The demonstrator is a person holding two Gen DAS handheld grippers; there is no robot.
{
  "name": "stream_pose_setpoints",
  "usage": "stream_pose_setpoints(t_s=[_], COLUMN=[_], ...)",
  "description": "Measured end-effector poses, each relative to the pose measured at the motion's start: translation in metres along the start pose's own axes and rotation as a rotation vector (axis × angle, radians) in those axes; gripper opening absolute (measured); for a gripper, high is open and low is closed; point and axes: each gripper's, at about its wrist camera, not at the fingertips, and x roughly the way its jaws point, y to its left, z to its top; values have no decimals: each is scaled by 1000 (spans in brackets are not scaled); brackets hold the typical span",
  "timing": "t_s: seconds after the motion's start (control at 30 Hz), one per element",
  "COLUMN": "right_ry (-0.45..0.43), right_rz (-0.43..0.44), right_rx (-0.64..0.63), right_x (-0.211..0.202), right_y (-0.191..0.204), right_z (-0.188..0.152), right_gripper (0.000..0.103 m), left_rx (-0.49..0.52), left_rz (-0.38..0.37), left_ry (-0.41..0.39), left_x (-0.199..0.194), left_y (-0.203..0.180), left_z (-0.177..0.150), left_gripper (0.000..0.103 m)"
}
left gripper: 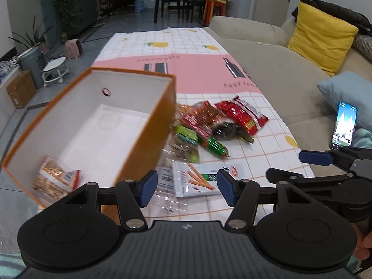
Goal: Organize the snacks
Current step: 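Withdraw both tools from the box back toward the snack pile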
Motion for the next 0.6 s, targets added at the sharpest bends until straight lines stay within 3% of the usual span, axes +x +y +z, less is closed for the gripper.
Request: stream_pose_setpoints(t_s=[0.23,0.6], right_ry=[23,64], right_rz=[-26,33], right_rx=[25,-13], right_x=[17,48], right_y=[-4,2], right_z=[-11,-11], right_gripper=[67,66], left_rx=[-34,-71], left_rz=[-15,-8], left_ry=[11,95], left_x=[22,55], left_y=[-3,5], left_z=[-6,-11], left_gripper=[70,70])
